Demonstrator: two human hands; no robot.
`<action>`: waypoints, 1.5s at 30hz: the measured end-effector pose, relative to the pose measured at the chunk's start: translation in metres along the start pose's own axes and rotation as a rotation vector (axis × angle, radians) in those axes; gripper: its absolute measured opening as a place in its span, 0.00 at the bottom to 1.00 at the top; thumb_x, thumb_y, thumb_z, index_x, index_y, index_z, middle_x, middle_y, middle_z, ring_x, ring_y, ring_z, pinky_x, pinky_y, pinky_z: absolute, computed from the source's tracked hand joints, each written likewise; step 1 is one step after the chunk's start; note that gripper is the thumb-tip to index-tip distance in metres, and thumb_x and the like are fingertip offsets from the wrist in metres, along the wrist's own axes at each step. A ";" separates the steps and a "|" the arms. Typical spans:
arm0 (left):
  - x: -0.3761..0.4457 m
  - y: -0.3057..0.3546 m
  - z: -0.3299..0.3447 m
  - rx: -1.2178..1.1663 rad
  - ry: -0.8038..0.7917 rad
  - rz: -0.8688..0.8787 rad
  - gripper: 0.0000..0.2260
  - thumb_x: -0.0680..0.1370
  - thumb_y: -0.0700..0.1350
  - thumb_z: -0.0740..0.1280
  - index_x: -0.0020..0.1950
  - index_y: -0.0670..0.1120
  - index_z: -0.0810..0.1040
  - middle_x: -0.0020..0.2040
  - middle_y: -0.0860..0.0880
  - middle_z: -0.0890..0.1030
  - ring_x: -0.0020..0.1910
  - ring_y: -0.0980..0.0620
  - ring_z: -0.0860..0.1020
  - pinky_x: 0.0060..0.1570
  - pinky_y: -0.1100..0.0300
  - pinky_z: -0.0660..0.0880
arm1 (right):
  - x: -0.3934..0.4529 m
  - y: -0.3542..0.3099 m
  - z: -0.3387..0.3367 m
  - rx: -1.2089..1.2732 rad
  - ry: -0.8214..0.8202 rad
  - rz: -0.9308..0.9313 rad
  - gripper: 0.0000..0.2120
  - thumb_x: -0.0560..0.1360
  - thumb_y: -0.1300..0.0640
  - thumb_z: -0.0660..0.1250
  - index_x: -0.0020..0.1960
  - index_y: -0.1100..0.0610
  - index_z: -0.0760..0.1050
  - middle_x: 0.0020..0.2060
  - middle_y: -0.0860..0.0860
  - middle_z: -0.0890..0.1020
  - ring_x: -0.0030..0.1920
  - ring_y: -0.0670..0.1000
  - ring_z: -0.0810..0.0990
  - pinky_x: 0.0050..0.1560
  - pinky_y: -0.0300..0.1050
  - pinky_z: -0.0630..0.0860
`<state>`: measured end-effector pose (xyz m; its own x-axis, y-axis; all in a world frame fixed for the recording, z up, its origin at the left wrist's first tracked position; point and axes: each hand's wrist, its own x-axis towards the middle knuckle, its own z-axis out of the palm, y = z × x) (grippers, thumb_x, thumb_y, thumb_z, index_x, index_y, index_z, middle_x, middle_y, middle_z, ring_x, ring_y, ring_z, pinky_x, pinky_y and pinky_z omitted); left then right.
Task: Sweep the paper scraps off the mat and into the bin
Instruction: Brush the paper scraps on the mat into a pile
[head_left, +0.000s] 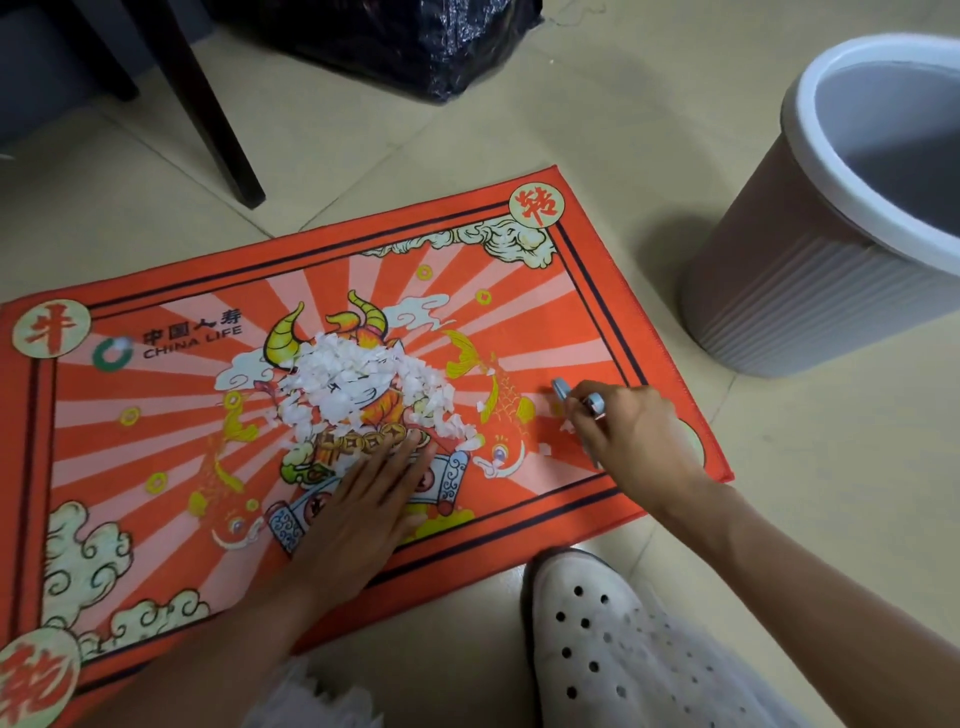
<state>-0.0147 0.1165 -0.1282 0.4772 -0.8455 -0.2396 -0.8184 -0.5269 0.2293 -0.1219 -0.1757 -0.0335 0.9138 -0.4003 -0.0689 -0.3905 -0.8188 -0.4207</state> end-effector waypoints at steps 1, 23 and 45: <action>0.000 -0.001 0.001 -0.017 0.004 -0.021 0.29 0.83 0.61 0.45 0.81 0.53 0.41 0.81 0.53 0.40 0.80 0.50 0.41 0.75 0.53 0.40 | 0.003 -0.007 0.002 -0.003 0.001 -0.024 0.13 0.80 0.51 0.59 0.42 0.53 0.77 0.31 0.52 0.82 0.34 0.57 0.79 0.38 0.51 0.76; -0.009 -0.012 0.011 0.073 0.031 -0.030 0.28 0.84 0.57 0.47 0.81 0.48 0.47 0.81 0.51 0.47 0.80 0.52 0.47 0.74 0.51 0.49 | 0.078 -0.115 0.038 0.089 -0.152 -0.077 0.08 0.78 0.58 0.61 0.44 0.61 0.74 0.35 0.57 0.74 0.35 0.61 0.72 0.34 0.48 0.67; -0.004 -0.006 0.015 0.061 0.064 0.047 0.27 0.85 0.55 0.49 0.81 0.47 0.49 0.81 0.50 0.49 0.80 0.51 0.50 0.75 0.53 0.48 | 0.111 -0.111 0.025 0.105 -0.063 -0.094 0.13 0.79 0.54 0.62 0.38 0.59 0.70 0.30 0.55 0.74 0.31 0.59 0.72 0.28 0.44 0.59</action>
<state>-0.0167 0.1245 -0.1428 0.4558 -0.8739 -0.1692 -0.8573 -0.4821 0.1806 0.0259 -0.1193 -0.0172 0.9523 -0.2944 -0.0803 -0.2920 -0.8027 -0.5200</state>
